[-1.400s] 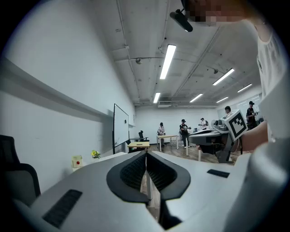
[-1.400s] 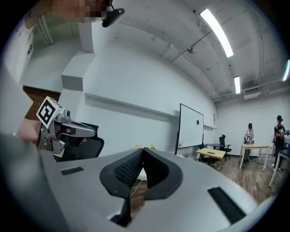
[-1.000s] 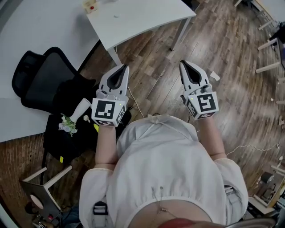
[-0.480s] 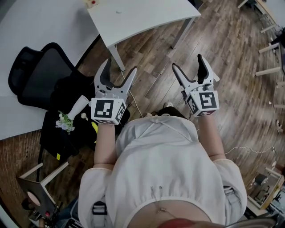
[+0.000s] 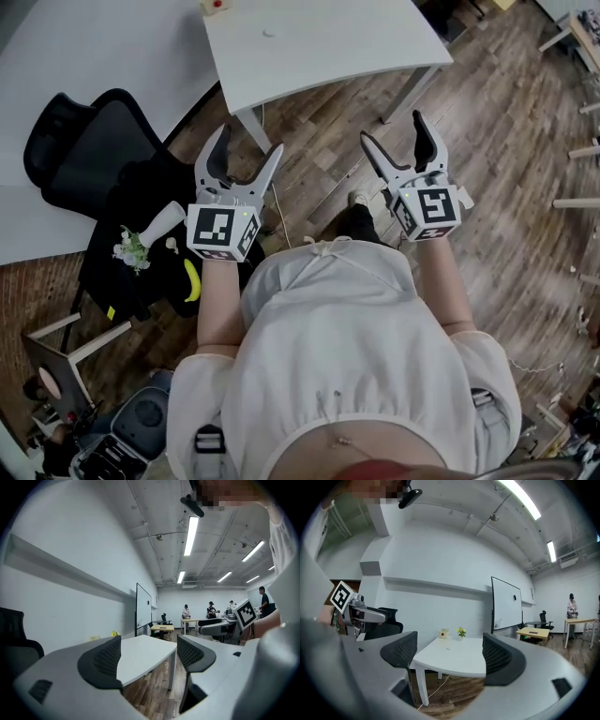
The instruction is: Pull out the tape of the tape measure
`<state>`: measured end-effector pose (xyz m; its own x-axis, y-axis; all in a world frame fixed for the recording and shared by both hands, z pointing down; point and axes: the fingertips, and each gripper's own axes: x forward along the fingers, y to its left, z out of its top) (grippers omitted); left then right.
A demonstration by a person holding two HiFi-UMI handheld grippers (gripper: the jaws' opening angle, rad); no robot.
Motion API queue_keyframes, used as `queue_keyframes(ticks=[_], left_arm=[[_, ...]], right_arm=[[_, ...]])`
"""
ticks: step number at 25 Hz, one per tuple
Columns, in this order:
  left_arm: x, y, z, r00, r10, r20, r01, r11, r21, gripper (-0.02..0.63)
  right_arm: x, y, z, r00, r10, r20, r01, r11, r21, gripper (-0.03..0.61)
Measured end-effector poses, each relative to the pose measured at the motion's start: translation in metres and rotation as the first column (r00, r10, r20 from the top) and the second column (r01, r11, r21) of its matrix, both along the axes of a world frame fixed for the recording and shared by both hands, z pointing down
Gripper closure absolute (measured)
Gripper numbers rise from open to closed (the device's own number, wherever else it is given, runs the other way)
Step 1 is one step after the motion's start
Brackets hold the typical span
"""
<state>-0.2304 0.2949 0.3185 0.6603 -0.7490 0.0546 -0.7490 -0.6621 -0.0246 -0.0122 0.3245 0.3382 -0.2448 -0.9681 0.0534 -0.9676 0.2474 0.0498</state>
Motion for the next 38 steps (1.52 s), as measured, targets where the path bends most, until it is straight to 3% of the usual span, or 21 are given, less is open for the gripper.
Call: queue_keyframes(ticks=[5, 12, 16, 22, 31, 35, 38], left_arm=[[0.036, -0.057, -0.008, 0.993, -0.114, 0.016, 0.114, 0.993, -0.009, 0.245], [0.099, -0.126, -0.004, 0.967, -0.255, 0.011, 0.255, 0.966, -0.047, 0.245], [0.115, -0.158, 0.009, 0.955, -0.294, 0.029, 0.296, 0.952, -0.081, 0.245], [0.108, -0.201, 0.035, 0.939, -0.333, 0.081, 0.342, 0.930, -0.137, 0.245], [0.100, -0.302, 0.080, 0.950, -0.260, 0.175, 0.292, 0.938, -0.189, 0.245], [0.095, -0.352, 0.114, 0.955, -0.167, 0.246, 0.231, 0.938, -0.259, 0.245], [0.091, -0.394, 0.153, 0.940, -0.053, 0.338, 0.168, 0.932, -0.320, 0.245]], right_arm=[[0.051, -0.078, -0.007, 0.995, -0.098, 0.008, 0.098, 0.995, -0.010, 0.144], [0.119, -0.174, -0.002, 0.971, -0.239, -0.003, 0.239, 0.969, -0.067, 0.146], [0.129, -0.221, 0.011, 0.955, -0.295, -0.017, 0.292, 0.951, -0.103, 0.146], [0.112, -0.273, 0.029, 0.929, -0.370, 0.003, 0.366, 0.919, -0.146, 0.146], [0.084, -0.364, 0.051, 0.911, -0.413, -0.007, 0.404, 0.895, -0.191, 0.146], [0.070, -0.406, 0.066, 0.914, -0.406, 0.003, 0.394, 0.886, -0.244, 0.147], [0.060, -0.445, 0.085, 0.919, -0.394, 0.019, 0.383, 0.880, -0.280, 0.150]])
